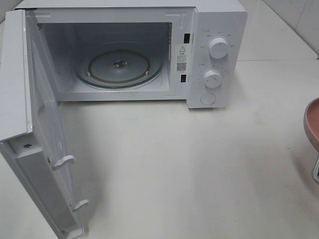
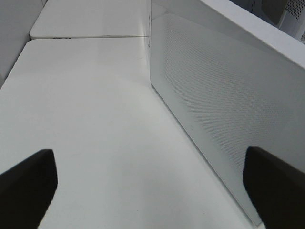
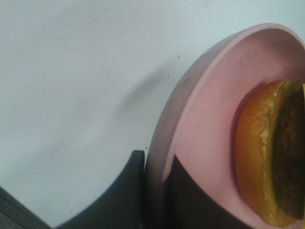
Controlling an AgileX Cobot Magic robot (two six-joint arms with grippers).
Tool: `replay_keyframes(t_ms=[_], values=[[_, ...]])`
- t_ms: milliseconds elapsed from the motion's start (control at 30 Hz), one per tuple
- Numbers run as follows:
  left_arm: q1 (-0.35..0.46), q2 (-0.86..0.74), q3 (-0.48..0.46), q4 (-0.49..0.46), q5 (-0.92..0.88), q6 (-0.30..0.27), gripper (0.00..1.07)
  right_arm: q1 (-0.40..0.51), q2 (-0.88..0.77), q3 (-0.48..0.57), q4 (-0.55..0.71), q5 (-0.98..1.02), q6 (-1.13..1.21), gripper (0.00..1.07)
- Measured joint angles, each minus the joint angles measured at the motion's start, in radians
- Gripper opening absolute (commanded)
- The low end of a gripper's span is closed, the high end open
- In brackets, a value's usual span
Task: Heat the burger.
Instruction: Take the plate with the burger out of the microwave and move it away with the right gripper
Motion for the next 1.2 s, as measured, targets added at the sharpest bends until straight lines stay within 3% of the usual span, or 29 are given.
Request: replay_keyframes(t_ms=[433,767,1200], values=[[0.000,0.000,0.000,0.000,0.000,0.000,0.98,0.000,0.019,-0.009,-0.064,0.073,0.227,0.00],[0.000,0.000,0.000,0.000,0.000,0.000,0.98,0.000,0.266,-0.127,-0.127,0.078,0.489,0.00],[0.000,0.000,0.000,0.000,0.000,0.000,0.98,0.000,0.572,-0.279,-0.157,0.106,0.638,0.00]])
